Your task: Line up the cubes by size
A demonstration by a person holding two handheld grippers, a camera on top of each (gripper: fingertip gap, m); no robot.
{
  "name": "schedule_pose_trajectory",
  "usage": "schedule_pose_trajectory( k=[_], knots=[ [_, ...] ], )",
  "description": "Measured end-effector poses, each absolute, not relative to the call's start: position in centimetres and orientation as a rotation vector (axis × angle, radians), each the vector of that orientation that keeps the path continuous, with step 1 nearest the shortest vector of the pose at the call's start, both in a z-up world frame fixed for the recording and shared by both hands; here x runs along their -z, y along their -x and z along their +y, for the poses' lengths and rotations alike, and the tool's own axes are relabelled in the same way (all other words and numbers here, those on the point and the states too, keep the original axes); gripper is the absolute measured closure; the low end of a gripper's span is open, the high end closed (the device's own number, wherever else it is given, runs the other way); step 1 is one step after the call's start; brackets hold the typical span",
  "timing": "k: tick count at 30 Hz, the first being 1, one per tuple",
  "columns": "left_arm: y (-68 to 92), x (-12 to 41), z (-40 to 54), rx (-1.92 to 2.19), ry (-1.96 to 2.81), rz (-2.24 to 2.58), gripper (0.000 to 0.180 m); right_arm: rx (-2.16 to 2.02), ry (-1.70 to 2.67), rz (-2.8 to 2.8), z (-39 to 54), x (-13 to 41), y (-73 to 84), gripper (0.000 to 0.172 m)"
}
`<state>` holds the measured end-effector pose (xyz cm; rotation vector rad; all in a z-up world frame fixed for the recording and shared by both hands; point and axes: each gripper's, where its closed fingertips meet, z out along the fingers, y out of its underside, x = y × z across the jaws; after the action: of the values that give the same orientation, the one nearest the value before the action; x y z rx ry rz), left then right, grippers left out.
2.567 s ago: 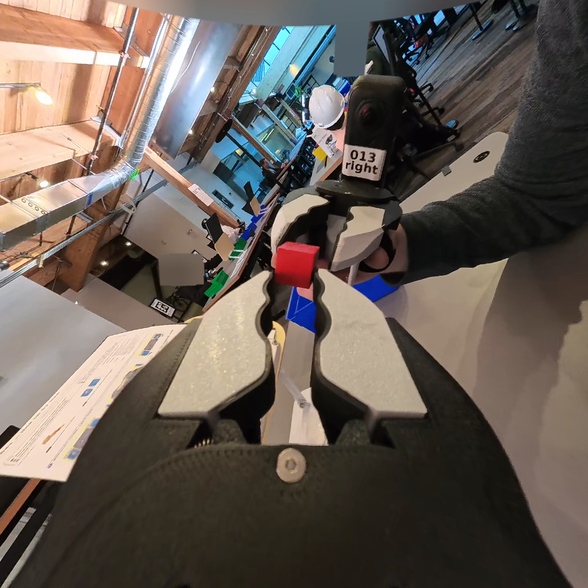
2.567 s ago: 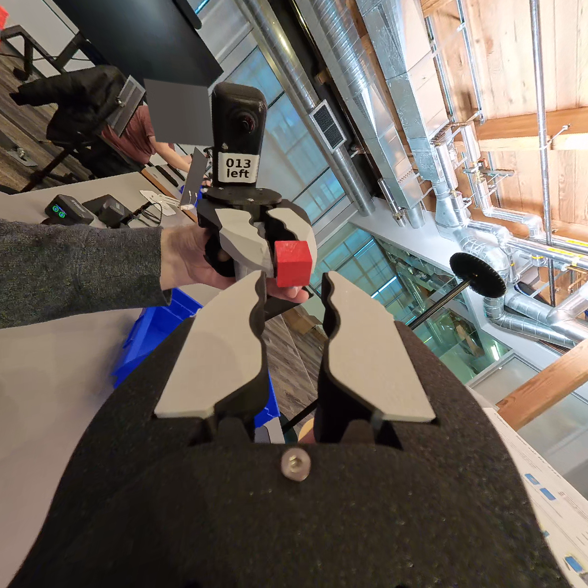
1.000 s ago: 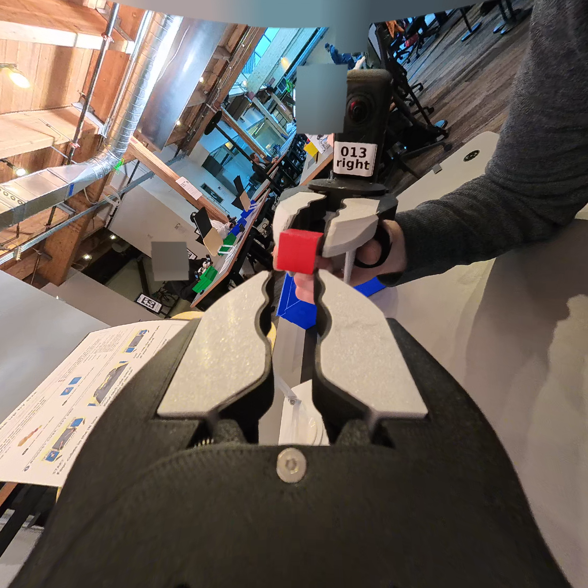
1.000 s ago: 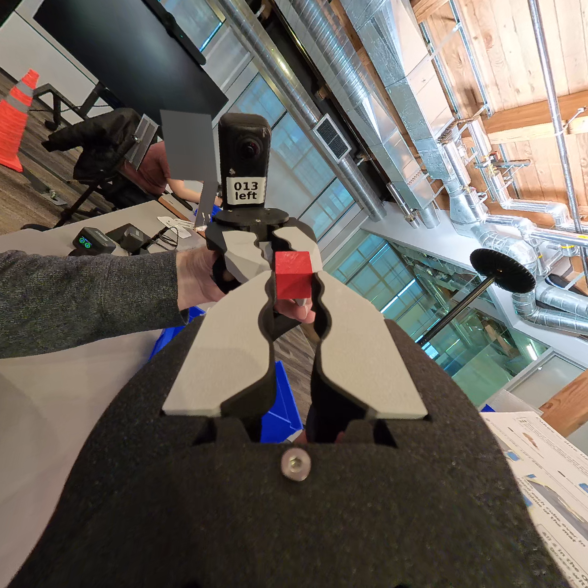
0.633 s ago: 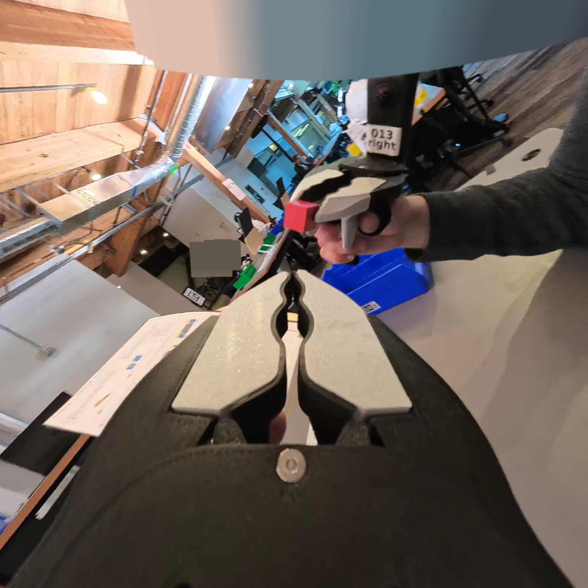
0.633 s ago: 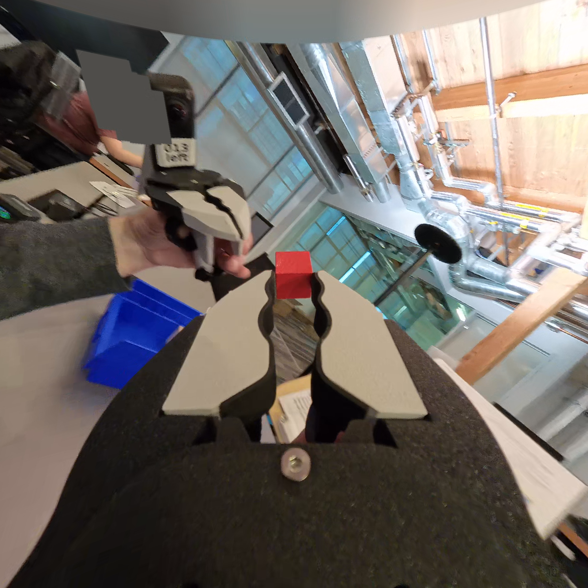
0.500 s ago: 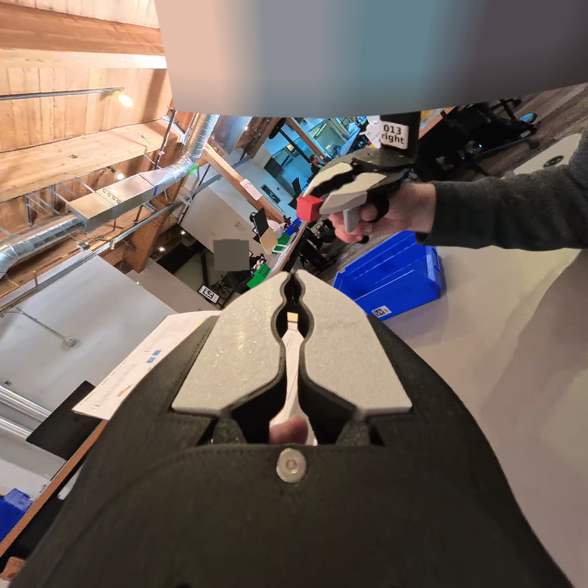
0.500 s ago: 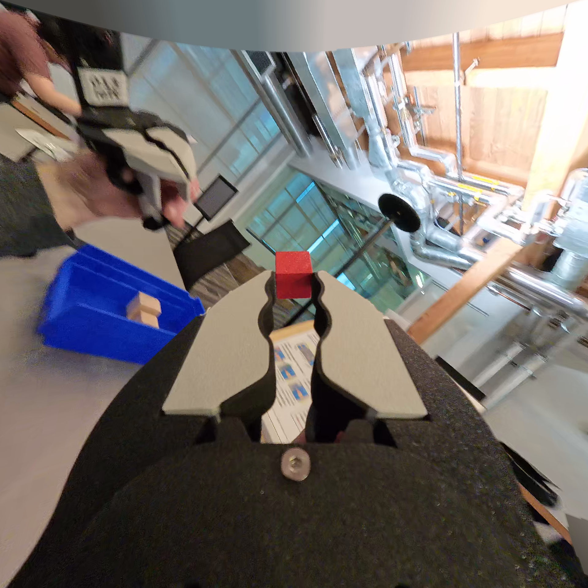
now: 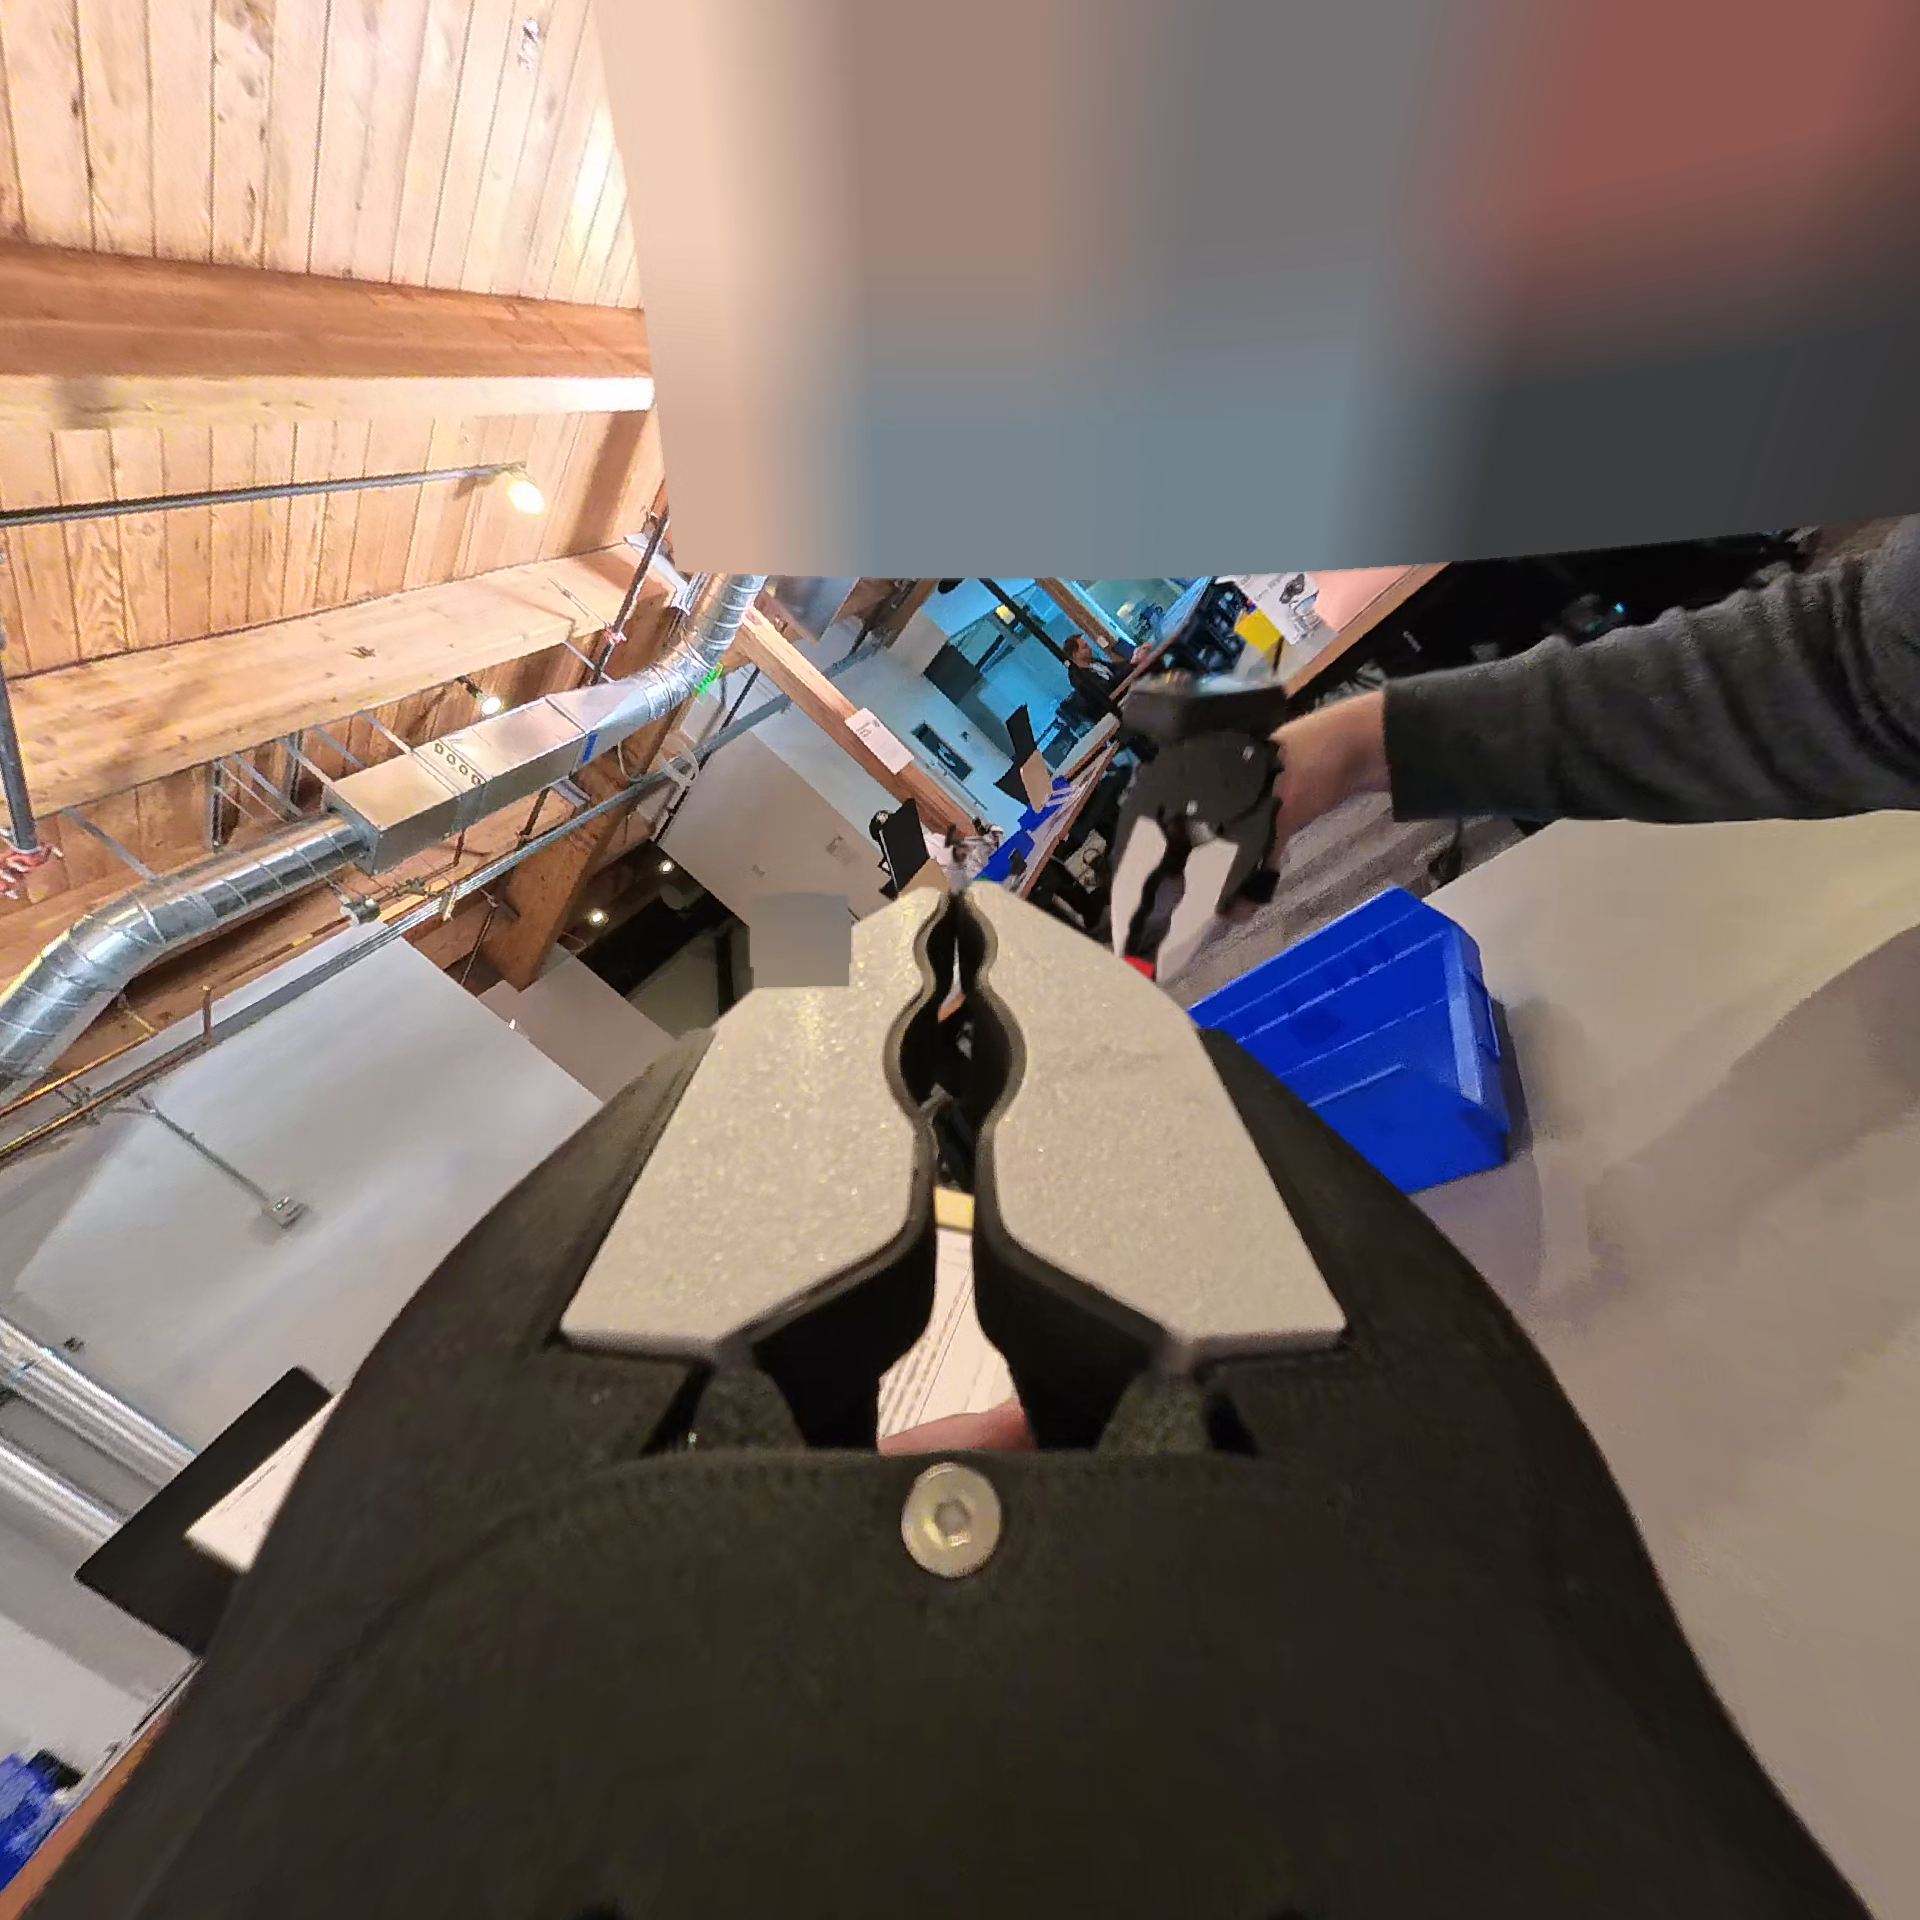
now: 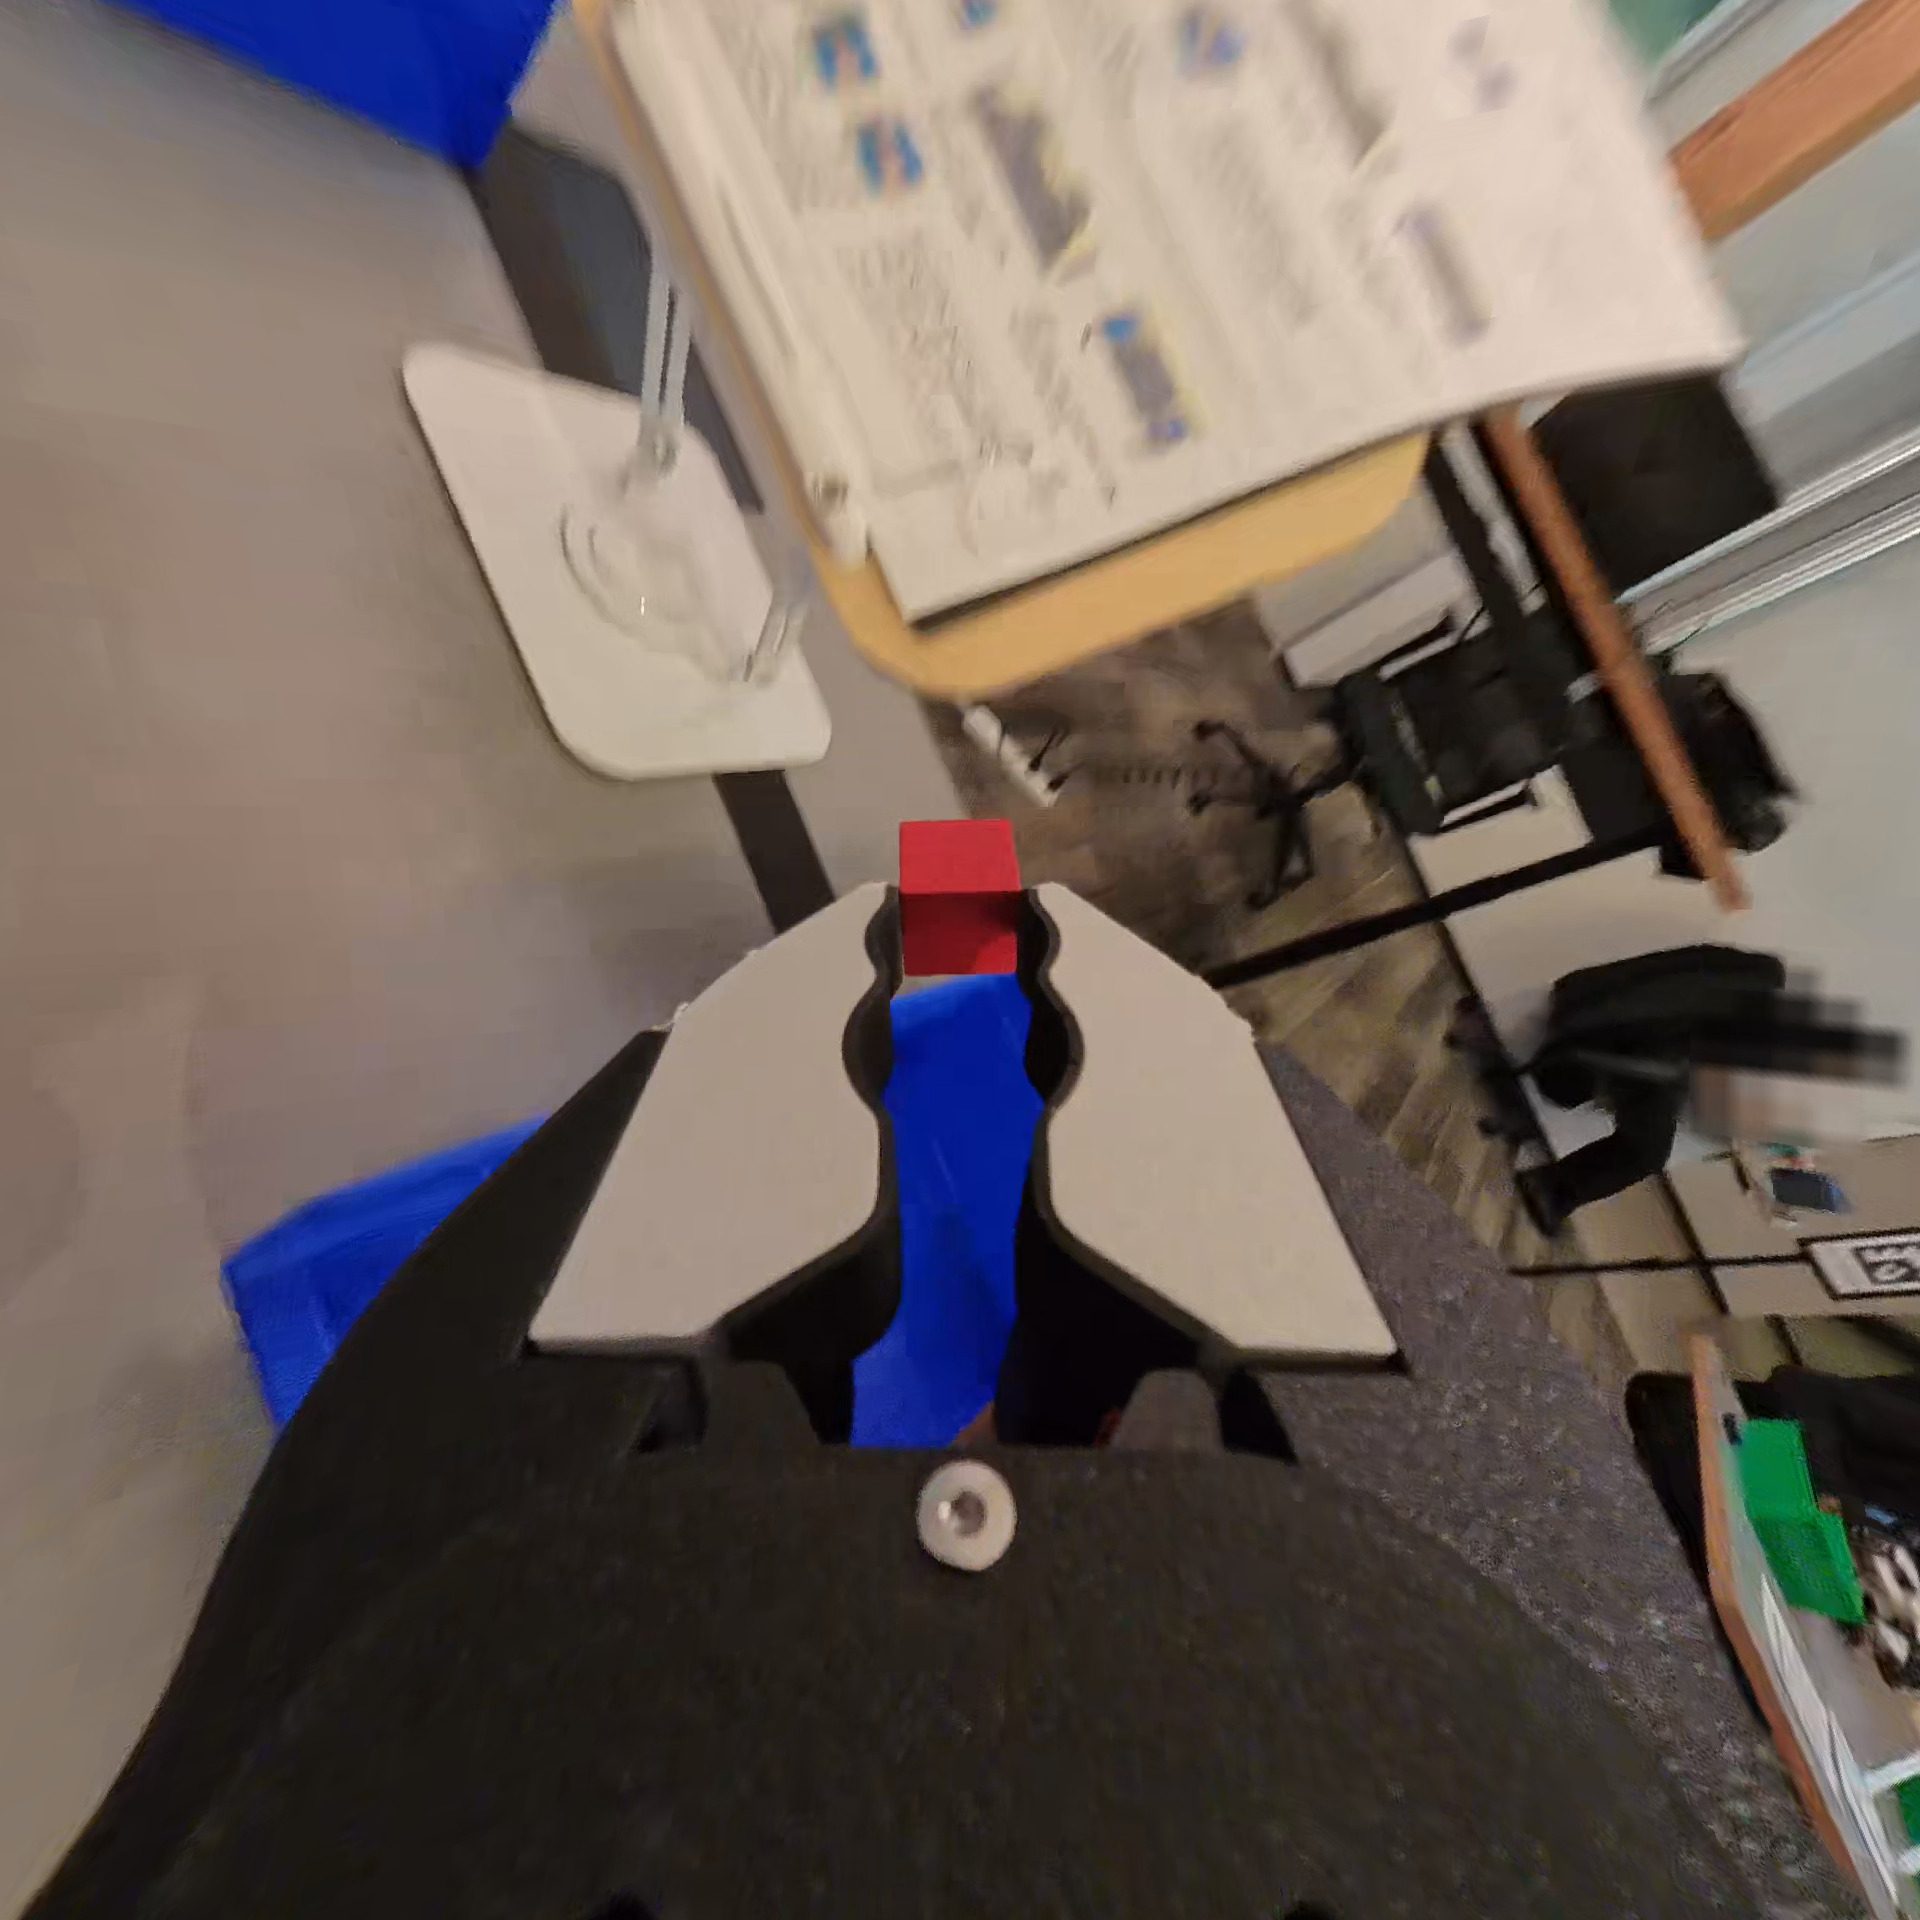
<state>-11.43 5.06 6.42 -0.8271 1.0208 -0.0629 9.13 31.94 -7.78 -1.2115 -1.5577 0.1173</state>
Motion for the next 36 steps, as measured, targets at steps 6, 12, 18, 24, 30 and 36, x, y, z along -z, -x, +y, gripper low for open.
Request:
schedule_pose_trajectory(
  k=[6, 12, 18, 24, 30, 36],
  knots=[
    [9.3, -5.4, 6.5, 0.035, 0.867, 1.072, 0.180, -0.042, 1.469, -1.957, 36.1, 18.4, -11.3, 0.151],
    [8.8, -5.4, 6.3, 0.084, 0.851, 1.087, 0.180, -0.033, 1.663, -2.176, 38.4, 25.6, -12.5, 0.151],
    [8.4, -4.6, 7.6, 0.076, 0.887, 1.103, 0.180, -0.058, 1.678, -2.274, 38.7, 28.9, -11.7, 0.151],
    [7.8, -4.1, 8.2, 0.064, 0.906, 1.123, 0.180, -0.096, 1.671, -2.308, 38.3, 29.4, -10.7, 0.151],
    [7.9, -4.0, 8.4, 0.066, 0.911, 1.121, 0.180, 0.041, 1.725, -2.354, 39.0, 30.2, -11.0, 0.151],
    [8.0, -3.8, 8.6, 0.060, 0.920, 1.126, 0.180, 0.014, 1.747, -2.364, 39.1, 30.3, -10.6, 0.151]
  ],
)
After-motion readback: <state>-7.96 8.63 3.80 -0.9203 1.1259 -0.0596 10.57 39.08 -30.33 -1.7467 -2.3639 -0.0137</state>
